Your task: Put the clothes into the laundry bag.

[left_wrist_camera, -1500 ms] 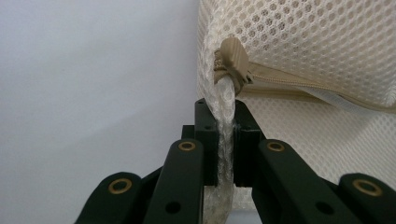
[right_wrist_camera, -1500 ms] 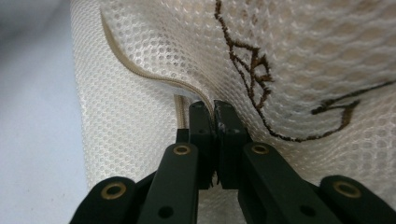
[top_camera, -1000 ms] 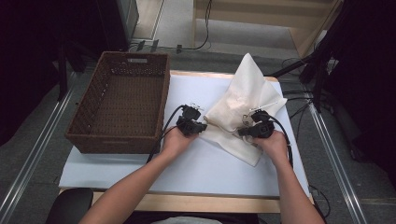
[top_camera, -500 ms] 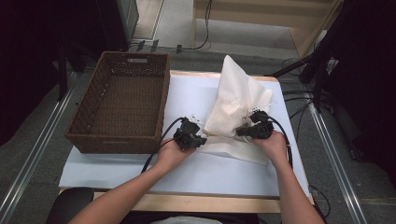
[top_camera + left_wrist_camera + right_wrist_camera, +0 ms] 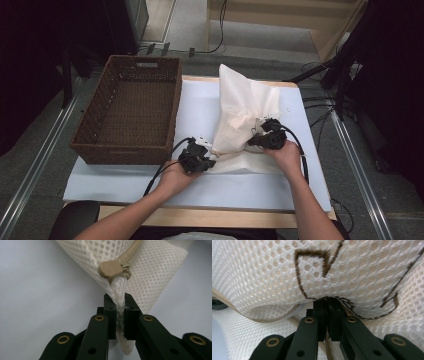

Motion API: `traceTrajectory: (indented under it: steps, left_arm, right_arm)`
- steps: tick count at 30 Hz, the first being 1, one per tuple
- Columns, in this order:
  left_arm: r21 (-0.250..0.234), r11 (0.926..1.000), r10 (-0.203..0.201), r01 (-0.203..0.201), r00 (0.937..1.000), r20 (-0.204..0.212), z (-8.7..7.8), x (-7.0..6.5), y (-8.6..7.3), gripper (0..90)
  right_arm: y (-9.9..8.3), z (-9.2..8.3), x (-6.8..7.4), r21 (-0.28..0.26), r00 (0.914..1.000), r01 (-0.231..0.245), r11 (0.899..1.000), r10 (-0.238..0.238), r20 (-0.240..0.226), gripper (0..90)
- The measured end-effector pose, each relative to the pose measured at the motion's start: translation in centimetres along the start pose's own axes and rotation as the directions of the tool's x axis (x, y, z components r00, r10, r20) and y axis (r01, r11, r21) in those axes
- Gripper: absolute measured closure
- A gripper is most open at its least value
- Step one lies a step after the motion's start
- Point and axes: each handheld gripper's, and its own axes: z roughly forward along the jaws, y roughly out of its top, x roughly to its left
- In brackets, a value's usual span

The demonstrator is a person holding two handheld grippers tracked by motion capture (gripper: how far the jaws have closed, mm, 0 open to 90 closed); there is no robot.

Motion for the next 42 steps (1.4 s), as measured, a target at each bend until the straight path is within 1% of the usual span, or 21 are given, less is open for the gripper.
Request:
traceTrajectory:
  steps: [2,4,10,11,13,15,17,18,19,21,24,26,31,32,33,35,36,37,39,41,42]
  left_arm:
    - [-0.015,0.9998,-0.009,0.009,1.0000,0.003,0.0,0.2,0.0,83.2]
    - [-0.024,0.9997,-0.006,0.006,1.0000,-0.005,-0.1,0.1,0.0,81.7]
    - [-0.040,0.9988,-0.027,0.028,0.9995,0.016,-0.6,0.1,0.2,76.5]
    - [-0.042,0.9985,-0.033,0.034,0.9992,0.023,-0.7,0.1,0.2,74.2]
    - [-0.050,0.9982,-0.031,0.033,0.9990,0.034,-1.0,0.0,0.3,69.2]
    - [-0.056,0.9977,-0.036,0.038,0.9987,0.037,-1.2,0.0,0.5,61.4]
    - [-0.064,0.9975,-0.029,0.031,0.9990,0.033,-1.6,-0.1,0.7,55.9]
    - [-0.072,0.9969,-0.030,0.033,0.9985,0.045,-1.8,-0.1,0.9,54.0]
    - [-0.075,0.9966,-0.032,0.036,0.9980,0.054,-1.9,-0.1,0.9,51.7]
    - [-0.065,0.9974,-0.027,0.031,0.9970,0.073,-2.0,-0.1,1.1,47.5]
    - [-0.068,0.9975,-0.014,0.019,0.9978,0.065,-2.4,-0.3,1.2,45.6]
    - [-0.065,0.9975,-0.024,0.029,0.9968,0.076,-2.6,-0.2,1.4,44.4]
    - [-0.081,0.9963,-0.019,0.027,0.9958,0.090,-3.3,-0.4,1.6,43.0]
    - [-0.081,0.9963,-0.019,0.027,0.9958,0.090,-3.3,-0.4,1.6,43.0]
    - [-0.089,0.9959,-0.009,0.016,0.9967,0.081,-3.7,-0.5,1.6,42.9]
    - [-0.097,0.9951,-0.007,0.014,0.9971,0.076,-3.9,-0.6,1.7,42.9]
    - [-0.097,0.9951,-0.007,0.014,0.9971,0.076,-3.9,-0.6,1.7,42.9]
    - [-0.099,0.9949,-0.006,0.014,0.9969,0.079,-4.1,-0.6,1.7,42.9]
    - [-0.097,0.9951,-0.008,0.017,0.9961,0.087,-4.4,-0.7,1.7,42.8]
    - [-0.102,0.9947,-0.003,0.012,0.9957,0.093,-4.8,-0.9,1.6,42.5]
    - [-0.100,0.9950,-0.001,0.011,0.9955,0.094,-4.9,-0.9,1.6,42.4]
  right_arm:
    - [0.0,0.1,-0.1,-0.009,1.0000,-0.001,1.000,0.001,0.008,88.1]
    - [0.0,0.0,0.0,-0.006,0.9999,-0.005,1.000,0.005,0.009,88.1]
    - [-0.6,-0.7,0.2,0.013,0.9995,0.026,1.000,-0.026,0.017,86.7]
    - [-0.7,-0.9,0.2,0.013,0.9996,0.024,1.000,-0.024,0.013,85.6]
    - [-0.9,-1.4,0.3,0.011,0.9995,0.026,1.000,-0.026,0.016,84.3]
    - [-1.2,-1.9,0.4,0.010,0.9995,0.029,1.000,-0.029,0.011,82.8]
    - [-1.5,-2.4,0.4,0.002,0.9990,0.045,0.999,-0.045,0.008,78.7]
    - [-1.6,-2.6,0.5,0.003,0.9990,0.043,0.999,-0.043,0.011,77.2]
    - [-1.7,-2.8,0.6,0.000,0.9984,0.053,0.999,-0.053,0.020,74.9]
    - [-2.0,-3.1,0.6,-0.011,0.9975,0.069,0.998,-0.068,0.017,69.2]
    - [-2.4,-3.8,0.7,-0.040,0.9959,0.090,0.995,-0.090,0.008,62.6]
    - [-2.6,-4.1,0.7,-0.056,0.9939,0.110,0.992,-0.110,0.010,60.1]
    - [-2.6,-4.8,0.9,-0.077,0.9955,0.094,0.993,-0.094,0.006,56.6]
    - [-2.6,-4.8,1.0,-0.078,0.9948,0.102,0.992,-0.102,0.009,56.4]
    - [-2.5,-4.9,1.1,-0.080,0.9949,0.101,0.992,-0.100,0.015,57.3]
    - [-2.5,-5.2,1.2,-0.098,0.9945,0.105,0.990,-0.104,0.016,62.3]
    - [-2.5,-5.2,1.2,-0.098,0.9945,0.105,0.990,-0.104,0.016,62.3]
    - [-2.4,-5.7,1.4,-0.123,0.9947,0.103,0.987,-0.102,0.008,65.6]
    - [-2.3,-6.2,1.5,-0.137,0.9955,0.095,0.986,-0.093,0.016,69.2]
    - [-2.4,-6.7,1.6,-0.151,0.9965,0.083,0.985,-0.081,0.017,69.5]
    - [-2.5,-6.9,1.7,-0.157,0.9962,0.087,0.984,-0.084,0.025,69.4]
